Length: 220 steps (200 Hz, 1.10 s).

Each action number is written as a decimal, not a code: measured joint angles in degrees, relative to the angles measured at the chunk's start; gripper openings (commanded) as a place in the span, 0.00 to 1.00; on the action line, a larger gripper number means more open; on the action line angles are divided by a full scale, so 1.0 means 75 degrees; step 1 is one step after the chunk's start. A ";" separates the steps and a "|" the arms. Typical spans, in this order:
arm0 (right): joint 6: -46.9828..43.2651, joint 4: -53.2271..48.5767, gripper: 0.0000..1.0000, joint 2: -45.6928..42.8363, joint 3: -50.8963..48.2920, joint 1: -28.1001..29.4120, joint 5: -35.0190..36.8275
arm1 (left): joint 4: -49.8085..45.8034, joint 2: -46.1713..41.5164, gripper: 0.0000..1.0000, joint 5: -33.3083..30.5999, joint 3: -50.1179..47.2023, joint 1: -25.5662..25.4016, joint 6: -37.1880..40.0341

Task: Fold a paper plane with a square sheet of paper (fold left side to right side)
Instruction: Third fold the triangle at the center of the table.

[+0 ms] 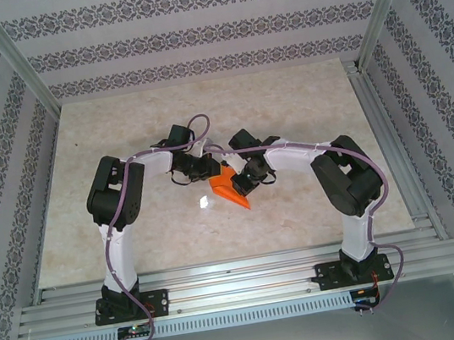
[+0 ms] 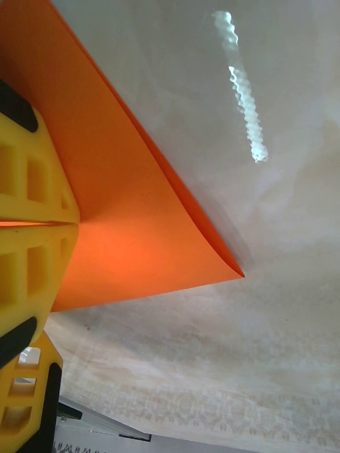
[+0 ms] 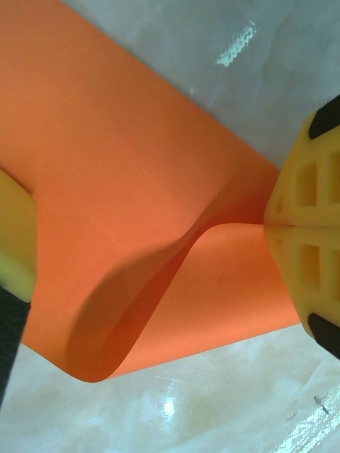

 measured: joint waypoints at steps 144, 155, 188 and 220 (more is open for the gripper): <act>-0.0003 -0.0119 0.00 0.0178 0.0090 -0.0012 0.0009 | -0.0353 -0.0848 0.30 -0.0254 -0.0204 0.0096 0.0114; -0.0003 -0.0122 0.00 0.0181 0.0093 -0.0012 0.0009 | -0.0364 -0.1282 0.28 -0.0332 -0.0370 0.0227 0.0114; -0.0003 -0.0146 0.00 0.0189 0.0111 0.0038 0.0035 | -0.0277 -0.2707 0.20 -0.0428 -0.1110 0.0653 0.0067; -0.0003 -0.0160 0.00 0.0195 0.0125 0.0041 0.0055 | 0.0297 -0.2981 0.16 -0.0111 -0.1827 0.0423 -0.0291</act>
